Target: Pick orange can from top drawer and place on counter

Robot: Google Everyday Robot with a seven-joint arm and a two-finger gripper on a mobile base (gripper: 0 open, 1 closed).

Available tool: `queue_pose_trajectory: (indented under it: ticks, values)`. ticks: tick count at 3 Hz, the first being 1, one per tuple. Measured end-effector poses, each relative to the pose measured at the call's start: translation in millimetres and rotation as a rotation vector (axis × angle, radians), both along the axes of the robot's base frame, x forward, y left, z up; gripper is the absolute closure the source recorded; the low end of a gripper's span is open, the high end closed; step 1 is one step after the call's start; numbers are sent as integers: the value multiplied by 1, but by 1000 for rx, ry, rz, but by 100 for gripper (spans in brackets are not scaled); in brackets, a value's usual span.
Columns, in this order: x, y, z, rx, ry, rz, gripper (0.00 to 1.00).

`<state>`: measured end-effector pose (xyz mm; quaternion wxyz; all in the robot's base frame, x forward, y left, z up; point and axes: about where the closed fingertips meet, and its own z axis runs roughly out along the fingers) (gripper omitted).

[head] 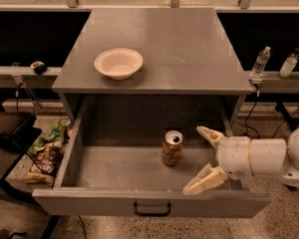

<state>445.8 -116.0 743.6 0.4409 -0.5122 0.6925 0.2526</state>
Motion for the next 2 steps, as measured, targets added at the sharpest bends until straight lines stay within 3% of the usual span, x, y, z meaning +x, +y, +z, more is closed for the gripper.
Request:
queue_pose_trajectory:
  ticks: [1, 2]
  values:
    - [44, 1, -20, 11, 16, -27, 0]
    - [68, -3, -32, 47, 12, -56, 0]
